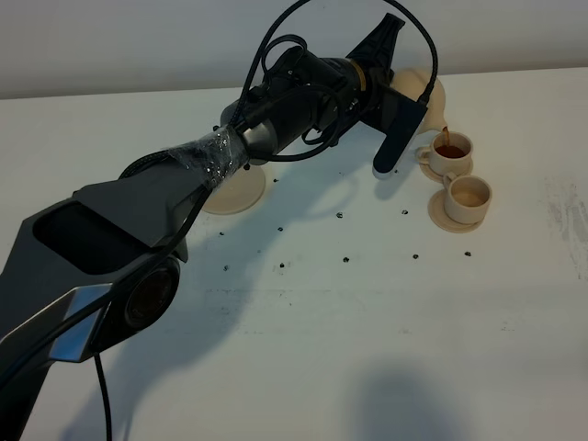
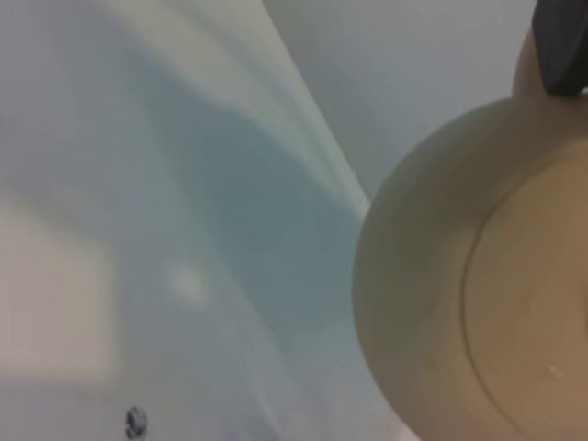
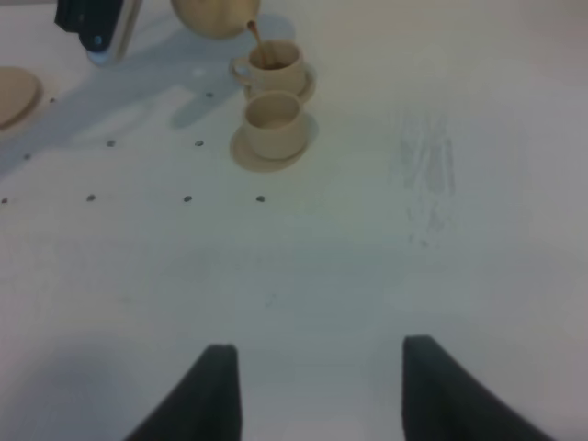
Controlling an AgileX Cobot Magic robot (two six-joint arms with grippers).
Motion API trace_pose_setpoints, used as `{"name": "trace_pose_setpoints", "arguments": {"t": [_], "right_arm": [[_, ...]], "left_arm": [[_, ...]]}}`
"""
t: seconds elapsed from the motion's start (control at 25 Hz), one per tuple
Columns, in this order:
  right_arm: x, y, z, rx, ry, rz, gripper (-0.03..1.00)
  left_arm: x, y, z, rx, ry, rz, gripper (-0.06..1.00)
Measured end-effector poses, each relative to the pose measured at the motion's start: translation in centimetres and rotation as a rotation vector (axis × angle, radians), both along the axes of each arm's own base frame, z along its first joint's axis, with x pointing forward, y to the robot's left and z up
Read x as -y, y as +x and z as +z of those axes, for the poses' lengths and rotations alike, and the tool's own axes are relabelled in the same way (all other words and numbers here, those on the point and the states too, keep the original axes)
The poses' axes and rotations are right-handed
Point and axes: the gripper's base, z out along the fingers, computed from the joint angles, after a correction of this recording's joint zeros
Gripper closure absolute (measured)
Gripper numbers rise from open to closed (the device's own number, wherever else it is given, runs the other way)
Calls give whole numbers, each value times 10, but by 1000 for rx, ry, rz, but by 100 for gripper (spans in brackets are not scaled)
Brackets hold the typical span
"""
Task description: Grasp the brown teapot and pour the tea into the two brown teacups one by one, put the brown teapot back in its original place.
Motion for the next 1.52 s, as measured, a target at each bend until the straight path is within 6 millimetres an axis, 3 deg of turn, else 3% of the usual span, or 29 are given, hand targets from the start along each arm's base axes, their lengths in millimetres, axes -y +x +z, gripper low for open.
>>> {"name": "trace_pose_setpoints", "arguments": {"t": [1.52], "right_arm": [[0, 0, 0, 0, 0, 0, 57]], "left_arm": [[-3, 4, 2, 42, 20, -26, 85]]}}
